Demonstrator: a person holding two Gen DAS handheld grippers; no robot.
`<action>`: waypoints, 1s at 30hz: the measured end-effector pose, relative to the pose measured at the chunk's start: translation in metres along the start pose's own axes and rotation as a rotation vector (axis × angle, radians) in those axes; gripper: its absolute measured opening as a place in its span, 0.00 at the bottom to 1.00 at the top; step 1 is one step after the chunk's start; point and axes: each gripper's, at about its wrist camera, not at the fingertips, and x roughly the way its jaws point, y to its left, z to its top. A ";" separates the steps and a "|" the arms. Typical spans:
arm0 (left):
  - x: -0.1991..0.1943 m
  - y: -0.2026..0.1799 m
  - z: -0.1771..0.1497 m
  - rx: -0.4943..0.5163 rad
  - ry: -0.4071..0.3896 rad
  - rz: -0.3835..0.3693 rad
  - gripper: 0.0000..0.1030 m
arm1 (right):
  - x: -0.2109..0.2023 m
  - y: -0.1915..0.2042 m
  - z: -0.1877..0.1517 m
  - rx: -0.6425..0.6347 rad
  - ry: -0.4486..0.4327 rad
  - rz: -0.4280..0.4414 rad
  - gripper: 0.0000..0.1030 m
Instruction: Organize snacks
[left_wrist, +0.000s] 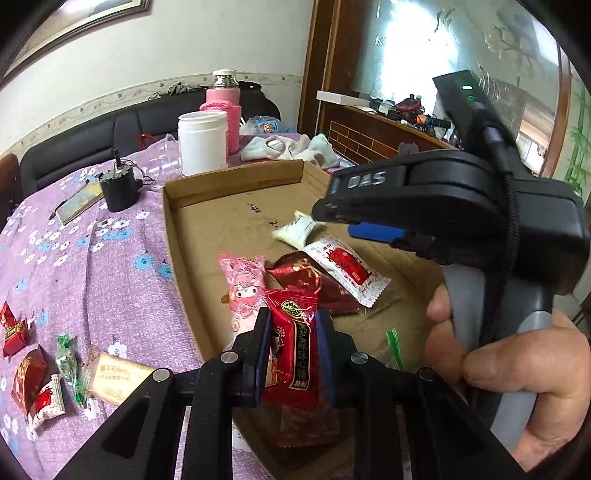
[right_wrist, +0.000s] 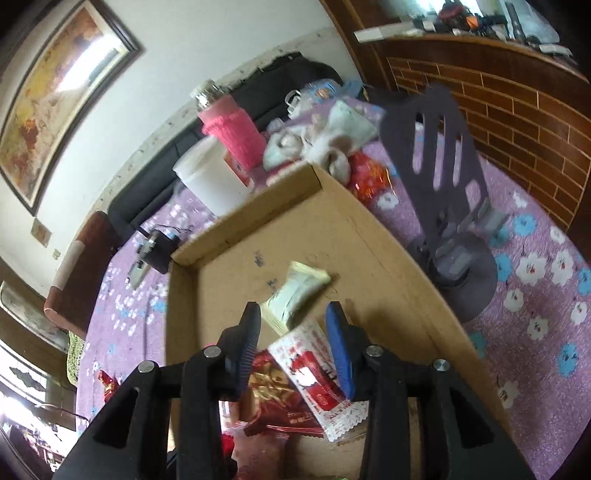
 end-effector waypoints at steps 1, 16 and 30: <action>-0.002 0.001 0.000 -0.001 -0.008 0.003 0.23 | -0.005 0.001 0.000 -0.005 -0.021 0.016 0.34; -0.047 0.017 0.006 -0.084 -0.086 0.073 0.23 | -0.014 -0.001 0.006 0.037 -0.059 0.131 0.33; -0.081 0.014 -0.007 -0.249 -0.139 0.364 0.24 | -0.008 0.014 -0.018 0.141 -0.012 0.299 0.33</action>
